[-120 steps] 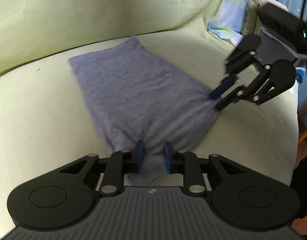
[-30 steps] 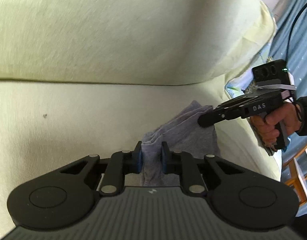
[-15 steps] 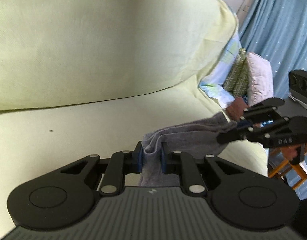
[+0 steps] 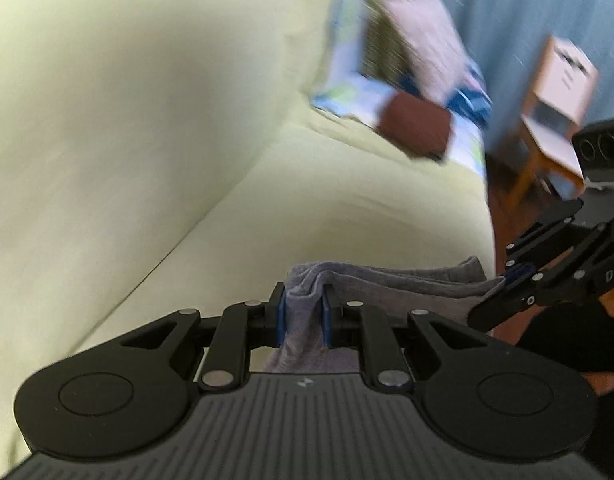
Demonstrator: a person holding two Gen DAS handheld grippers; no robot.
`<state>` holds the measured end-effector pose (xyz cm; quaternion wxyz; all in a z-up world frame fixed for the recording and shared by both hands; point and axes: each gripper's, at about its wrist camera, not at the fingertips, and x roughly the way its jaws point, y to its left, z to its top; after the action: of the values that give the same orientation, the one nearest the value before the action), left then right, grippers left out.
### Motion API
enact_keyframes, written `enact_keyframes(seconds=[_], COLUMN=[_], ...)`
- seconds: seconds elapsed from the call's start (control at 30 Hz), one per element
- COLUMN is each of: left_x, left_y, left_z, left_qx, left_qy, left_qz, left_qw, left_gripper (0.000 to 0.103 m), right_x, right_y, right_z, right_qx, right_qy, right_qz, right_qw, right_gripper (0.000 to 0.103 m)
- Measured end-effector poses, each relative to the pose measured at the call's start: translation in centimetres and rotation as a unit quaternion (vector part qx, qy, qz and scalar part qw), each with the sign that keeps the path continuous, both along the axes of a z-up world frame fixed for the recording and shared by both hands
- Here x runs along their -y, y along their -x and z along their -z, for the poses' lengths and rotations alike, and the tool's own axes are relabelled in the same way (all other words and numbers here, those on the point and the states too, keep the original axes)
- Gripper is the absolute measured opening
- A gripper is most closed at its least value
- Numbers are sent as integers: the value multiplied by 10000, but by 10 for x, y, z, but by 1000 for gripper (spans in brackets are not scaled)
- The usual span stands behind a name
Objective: Fold clothes
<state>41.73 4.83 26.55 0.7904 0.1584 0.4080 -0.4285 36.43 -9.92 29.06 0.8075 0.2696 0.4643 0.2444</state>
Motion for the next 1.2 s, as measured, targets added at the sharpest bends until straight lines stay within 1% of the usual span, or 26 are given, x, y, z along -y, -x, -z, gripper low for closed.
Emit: enact_keyframes(seconds=[0.07, 0.13, 0.17, 0.2, 0.27, 0.3, 0.33, 0.4, 0.43, 0.5, 0.57, 0.6, 0.67, 0.7, 0.73, 0.77, 0.83, 0.9, 0.97, 1.07, 1.13, 1.2], left_x=[35, 65, 76, 85, 126, 140, 153, 181, 196, 208, 219, 226, 228, 227, 225, 223, 212, 196, 178, 152, 142, 131], left_y=[-24, -43, -49, -54, -69, -74, -75, -75, -76, -77, -79, -82, -85, -87, -89, -91, -94, -91, -79, -42, -19, 6], left_z=[34, 73, 91, 109, 159, 172, 182, 202, 208, 213, 215, 217, 216, 213, 209, 206, 193, 178, 165, 151, 150, 159], left_qx=[-143, -287, -352, -416, -609, -645, -657, -679, -685, -703, -708, -732, -812, -803, -771, -738, -587, -355, -152, 26, 71, 52], left_qy=[-19, 60, 100, 133, 190, 180, 177, 179, 214, 221, 116, 67, 20, 42, 82, 122, 244, 298, 308, 317, 253, 226], left_qz=[446, 755, 841, 914, 1135, 1212, 1296, 1483, 1540, 1590, 1661, 1646, 1454, 1264, 1037, 809, 228, -352, -693, -896, -835, -697], left_qw=[9989, 9967, 9958, 9949, 9915, 9904, 9892, 9864, 9855, 9845, 9835, 9836, 9860, 9887, 9916, 9939, 9977, 9983, 9970, 9955, 9962, 9973], left_gripper=[17, 17, 17, 17, 17, 17, 17, 17, 17, 18, 19, 20, 29, 33, 34, 37, 38, 38, 43, 45, 45, 45], right_x=[24, 62, 74, 93, 126, 148, 163, 192, 200, 212, 218, 220, 221, 221, 223, 227, 238, 252, 262, 257, 249, 233], right_y=[1, 4, 6, 10, 17, 23, 27, 37, 41, 48, 49, 50, 49, 48, 49, 51, 57, 58, 59, 55, 54, 53], right_z=[14, 51, 63, 83, 118, 141, 154, 172, 175, 179, 180, 181, 181, 180, 178, 177, 177, 171, 164, 152, 142, 139], right_qx=[-130, -379, -441, -524, -706, -860, -959, -1056, -1051, -1018, -988, -975, -950, -918, -873, -825, -724, -684, -626, -346, -24, 362], right_qy=[-16, 16, 26, 42, 120, 102, 97, 124, 139, 177, 167, 158, 149, 194, 288, 394, 662, 921, 1093, 1397, 1589, 1772], right_qz=[404, 1020, 1176, 1389, 1711, 1916, 2046, 2261, 2316, 2402, 2465, 2495, 2482, 2464, 2459, 2458, 2503, 2553, 2433, 2017, 1628, 1195], right_qw=[9991, 9941, 9921, 9889, 9827, 9776, 9741, 9683, 9670, 9652, 9639, 9633, 9639, 9646, 9649, 9650, 9632, 9600, 9617, 9688, 9738, 9762], right_gripper=[8, 8, 8, 8, 8, 8, 8, 8, 8, 8, 8, 8, 9, 11, 17, 18, 19, 20, 22, 25, 26, 26])
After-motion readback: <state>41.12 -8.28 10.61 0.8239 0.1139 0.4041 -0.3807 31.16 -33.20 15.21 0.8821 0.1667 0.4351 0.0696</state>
